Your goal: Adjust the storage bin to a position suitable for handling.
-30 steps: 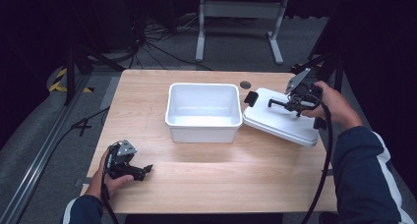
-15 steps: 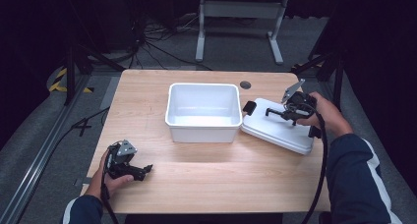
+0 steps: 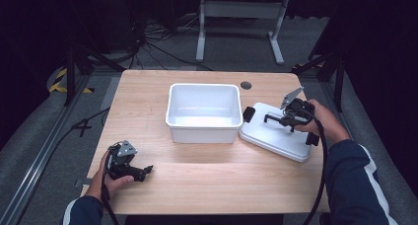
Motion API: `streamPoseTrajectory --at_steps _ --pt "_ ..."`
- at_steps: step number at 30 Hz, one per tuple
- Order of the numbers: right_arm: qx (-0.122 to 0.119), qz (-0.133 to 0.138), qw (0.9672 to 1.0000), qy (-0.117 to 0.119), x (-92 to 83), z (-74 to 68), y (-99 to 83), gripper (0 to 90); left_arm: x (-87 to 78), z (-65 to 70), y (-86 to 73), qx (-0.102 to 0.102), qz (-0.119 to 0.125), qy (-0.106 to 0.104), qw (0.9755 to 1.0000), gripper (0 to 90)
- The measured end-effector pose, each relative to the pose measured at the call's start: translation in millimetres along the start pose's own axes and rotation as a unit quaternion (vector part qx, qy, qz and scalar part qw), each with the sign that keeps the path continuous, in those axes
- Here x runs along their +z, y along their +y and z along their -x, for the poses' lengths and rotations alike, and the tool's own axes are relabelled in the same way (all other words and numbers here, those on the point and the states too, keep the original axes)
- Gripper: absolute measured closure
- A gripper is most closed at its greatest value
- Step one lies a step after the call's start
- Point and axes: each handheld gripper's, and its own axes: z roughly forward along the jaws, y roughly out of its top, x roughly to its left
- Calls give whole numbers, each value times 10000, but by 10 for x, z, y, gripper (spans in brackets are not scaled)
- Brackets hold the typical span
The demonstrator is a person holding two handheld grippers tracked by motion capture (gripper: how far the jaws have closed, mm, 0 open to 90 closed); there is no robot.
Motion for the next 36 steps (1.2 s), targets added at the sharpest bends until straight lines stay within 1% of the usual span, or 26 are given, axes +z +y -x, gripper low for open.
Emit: streamPoseTrajectory --at_steps 5,10,14,18,19,20,22,24,26,27,28,30,31,34,35,36 --pt "24 29 10000 81 68 -23 -14 842 0 0 0 0 -1 -1 10000 3" --pt "48 -48 9999 102 137 -40 -30 833 0 -5 2 40 3 5 10000 3" --pt "88 49 9999 136 135 -37 -43 812 1 -6 3 44 11 10 10000 3" --pt "132 10 9998 113 132 -47 -53 776 0 -6 2 42 6 7 10000 3" --pt "149 12 9999 74 129 -50 -55 765 0 -6 3 45 3 6 10000 3" --pt "149 54 9998 95 126 -49 -57 758 1 -10 4 68 21 22 10000 3" --pt "150 109 9998 106 116 -56 -61 739 0 -6 2 44 4 7 10000 3" --pt "181 159 9997 76 101 -68 -63 700 0 -6 3 43 5 6 10000 3" --pt "231 217 9995 62 84 -79 -65 676 0 0 1 0 0 -1 10000 3" --pt "213 265 9994 69 74 -79 -68 658 0 0 1 2 -1 -3 10000 3" --pt "250 333 9991 43 59 -84 -72 633 1 -10 4 74 21 23 10000 3" --pt "300 430 9986 36 28 -92 -80 599 0 0 0 -1 -3 -3 10000 3" --pt "302 466 9985 36 21 -95 -83 577 0 0 0 2 -1 -1 10000 3" --pt "380 542 9978 -29 -13 -98 -97 558 0 0 0 1 -1 -3 10000 3" --pt "382 583 9976 8 -28 -101 -105 549 2 -4 2 22 13 10 10000 3" --pt "457 651 9968 -22 -51 -110 -114 531 0 -7 3 55 3 6 10000 3"
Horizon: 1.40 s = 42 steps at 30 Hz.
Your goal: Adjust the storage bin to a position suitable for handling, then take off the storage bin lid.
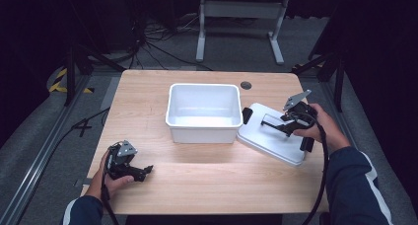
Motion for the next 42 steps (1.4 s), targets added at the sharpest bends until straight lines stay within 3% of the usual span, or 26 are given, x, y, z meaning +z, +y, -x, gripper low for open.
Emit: streamPoseTrajectory --at_steps 8,13,18,27,38,42 --pt "77 270 9996 -62 -121 -96 -28 457 1 2 -1 -8 4 0 10000 3" --pt "166 399 9988 -249 -205 -159 -69 389 2 -14 5 93 11 0 10000 4" --pt "303 537 9974 -380 -283 -187 -142 370 3 -17 7 115 10 -12 9999 3" --pt "306 602 9963 -540 -323 -304 -264 347 1 -7 3 68 -1 -19 10000 5" --pt "449 753 9936 -717 -337 -484 -551 331 0 -6 2 67 1 -23 10000 5" --pt "414 894 9923 -744 -323 -613 -690 325 0 -5 2 63 -1 -24 10000 5"
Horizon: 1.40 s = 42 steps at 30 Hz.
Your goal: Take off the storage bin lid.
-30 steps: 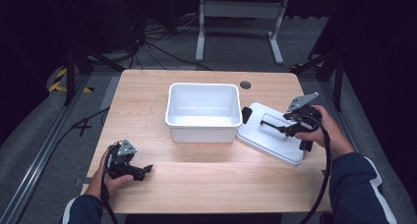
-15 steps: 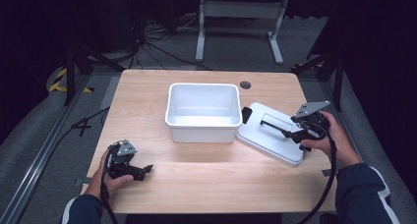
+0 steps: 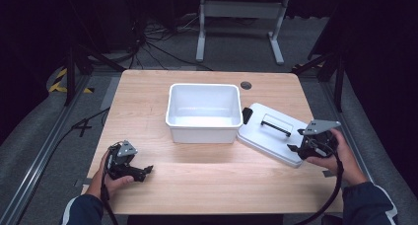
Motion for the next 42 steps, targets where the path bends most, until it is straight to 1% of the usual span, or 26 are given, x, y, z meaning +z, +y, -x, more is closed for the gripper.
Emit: streamPoseTrajectory --at_steps 5,10,12,14,15,17,18,20,22,24,25,28,29,30,31,32,33,35,37,39,40,41,42 --pt "-34 112 9999 -5 -33 -144 -178 319 0 0 0 1 -1 0 10000 5" --pt "10 117 9999 -85 -64 -245 -348 319 0 0 0 2 -1 1 10000 5" --pt "155 168 9997 -23 -73 -282 -448 312 0 0 0 -1 1 0 10000 5" --pt "228 140 9996 -36 -64 -318 -531 308 0 0 0 4 1 2 10000 5" --pt "221 125 9996 -90 -57 -336 -579 307 0 1 0 -2 0 1 10000 5" --pt "319 113 9994 -100 -52 -363 -647 305 0 0 0 2 2 0 10000 5" --pt "319 113 9994 -100 -52 -363 -647 305 0 0 0 2 2 0 10000 5" --pt "410 165 9990 -82 -60 -399 -736 301 1 -3 2 16 3 1 10000 4" --pt "523 241 9983 -82 -66 -411 -803 291 3 -3 3 19 2 -5 10000 3" --pt "662 248 9975 -36 -57 -423 -857 281 5 -7 6 41 10 0 10000 3" --pt "696 220 9973 -68 -47 -429 -884 272 6 -5 5 27 10 -4 10000 2" --pt "858 268 9957 -205 -5 -438 -960 255 6 -5 5 26 11 -4 10000 2" --pt "901 277 9954 -191 8 -438 -979 248 6 -5 5 27 10 -4 10000 2" --pt "962 245 9947 -253 44 -435 -1019 239 5 -5 6 29 10 -2 10000 2" --pt "1033 266 9937 -344 70 -433 -1045 210 6 -6 5 32 12 -4 10000 2" --pt "1151 354 9921 -345 83 -426 -1072 200 6 -5 5 30 12 -3 10000 2" --pt "1216 396 9913 -310 86 -415 -1090 186 6 -5 5 30 12 -3 10000 2" --pt "1411 509 9881 -332 106 -390 -1132 172 6 0 3 -2 5 -14 10000 3" --pt "1443 503 9877 -317 108 -385 -1132 170 5 -1 4 11 5 -6 10000 3" --pt "1505 486 9871 -249 113 -370 -1135 170 4 2 2 2 -1 -13 10000 3" --pt "1567 477 9863 -187 117 -356 -1136 169 2 12 -1 -64 -12 -21 10000 4" --pt "1608 468 9858 -155 123 -344 -1139 166 -3 10 0 -47 -32 -25 10000 5" --pt "1693 425 9846 -94 126 -326 -1141 161 -2 13 -1 -73 -31 -35 10000 5"
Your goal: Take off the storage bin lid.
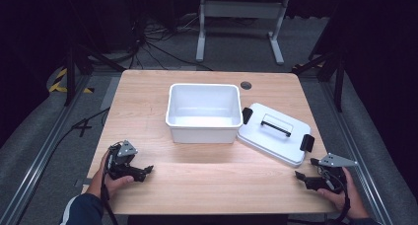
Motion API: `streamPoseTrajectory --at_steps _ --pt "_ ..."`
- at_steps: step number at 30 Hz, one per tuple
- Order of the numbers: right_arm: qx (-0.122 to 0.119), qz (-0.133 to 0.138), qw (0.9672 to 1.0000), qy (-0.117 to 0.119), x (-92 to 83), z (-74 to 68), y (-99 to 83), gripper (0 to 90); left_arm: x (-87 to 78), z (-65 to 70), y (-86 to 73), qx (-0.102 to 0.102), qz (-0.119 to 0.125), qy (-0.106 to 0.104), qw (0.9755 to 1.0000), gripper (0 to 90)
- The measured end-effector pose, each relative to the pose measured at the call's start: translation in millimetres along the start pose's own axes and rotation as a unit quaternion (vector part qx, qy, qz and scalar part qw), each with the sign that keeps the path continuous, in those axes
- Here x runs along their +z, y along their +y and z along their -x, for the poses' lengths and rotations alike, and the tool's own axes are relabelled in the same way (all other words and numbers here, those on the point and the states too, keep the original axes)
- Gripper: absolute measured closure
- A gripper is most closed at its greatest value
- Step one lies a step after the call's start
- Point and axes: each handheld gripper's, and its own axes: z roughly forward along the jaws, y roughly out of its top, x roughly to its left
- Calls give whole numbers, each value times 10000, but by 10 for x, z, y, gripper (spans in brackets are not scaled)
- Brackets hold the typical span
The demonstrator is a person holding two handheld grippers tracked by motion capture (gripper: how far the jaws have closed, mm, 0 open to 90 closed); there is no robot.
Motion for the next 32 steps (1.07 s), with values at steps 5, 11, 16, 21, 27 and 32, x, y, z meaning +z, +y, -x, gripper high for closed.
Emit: streamPoseTrajectory --at_steps 5,11,16,21,27,32 --pt "36 4 10000 1 1 -1 1 160 5 -4 0 29 30 8 10000 5" --pt "32 11 10000 -4 4 0 -1 160 4 -2 0 17 20 9 10000 5" --pt "28 12 10000 -2 5 0 -1 160 7 -16 6 94 34 13 9999 2" --pt "29 12 10000 5 7 1 1 158 7 -16 6 93 34 13 10000 2" --pt "27 11 10000 8 7 2 2 158 10 -21 8 121 46 23 9999 1" --pt "26 11 10000 9 7 2 2 158 11 -19 8 105 47 22 9999 1"
